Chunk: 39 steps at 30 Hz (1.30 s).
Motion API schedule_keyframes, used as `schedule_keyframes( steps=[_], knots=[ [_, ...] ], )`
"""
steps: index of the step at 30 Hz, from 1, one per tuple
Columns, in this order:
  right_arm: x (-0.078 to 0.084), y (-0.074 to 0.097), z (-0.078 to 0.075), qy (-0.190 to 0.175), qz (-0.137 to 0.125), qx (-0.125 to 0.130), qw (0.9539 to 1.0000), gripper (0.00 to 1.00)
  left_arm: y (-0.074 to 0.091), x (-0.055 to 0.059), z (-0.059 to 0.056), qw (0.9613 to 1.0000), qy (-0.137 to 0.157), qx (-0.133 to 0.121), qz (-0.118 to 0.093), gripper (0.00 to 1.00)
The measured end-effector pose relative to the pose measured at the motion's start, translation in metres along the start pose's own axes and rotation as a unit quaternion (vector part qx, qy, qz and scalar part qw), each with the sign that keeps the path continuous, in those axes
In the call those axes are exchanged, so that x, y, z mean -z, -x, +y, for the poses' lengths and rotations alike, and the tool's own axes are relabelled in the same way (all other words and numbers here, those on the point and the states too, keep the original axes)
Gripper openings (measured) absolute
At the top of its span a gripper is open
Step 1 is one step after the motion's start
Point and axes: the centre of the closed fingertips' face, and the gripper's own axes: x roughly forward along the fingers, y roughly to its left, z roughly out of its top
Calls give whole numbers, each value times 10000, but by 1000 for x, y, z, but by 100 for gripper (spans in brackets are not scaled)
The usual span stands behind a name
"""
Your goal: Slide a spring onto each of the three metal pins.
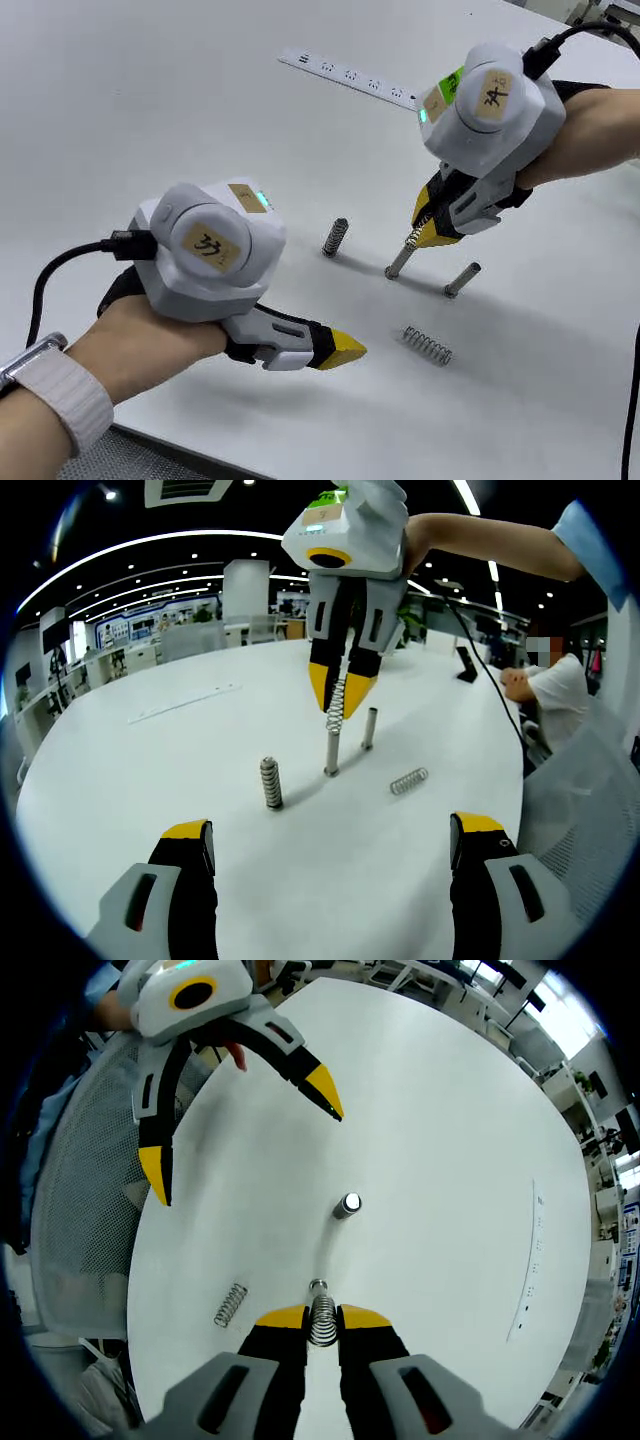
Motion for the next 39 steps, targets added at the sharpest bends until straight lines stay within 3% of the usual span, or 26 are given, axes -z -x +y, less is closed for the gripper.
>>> schedule_keyframes(
  steps=[12, 25, 39],
  knots=[
    [1, -6, 3, 63, 91, -65, 9999, 12, -1, 1, -2, 10000, -17, 44, 52, 100],
    [5, -34, 5, 67, 242, -133, 9996, 13, -2, 2, -3, 9999, -51, 79, 84, 100],
    [6, -47, 3, 67, 272, -164, 9995, 13, -2, 3, -5, 9998, -47, 126, 119, 100]
  ],
)
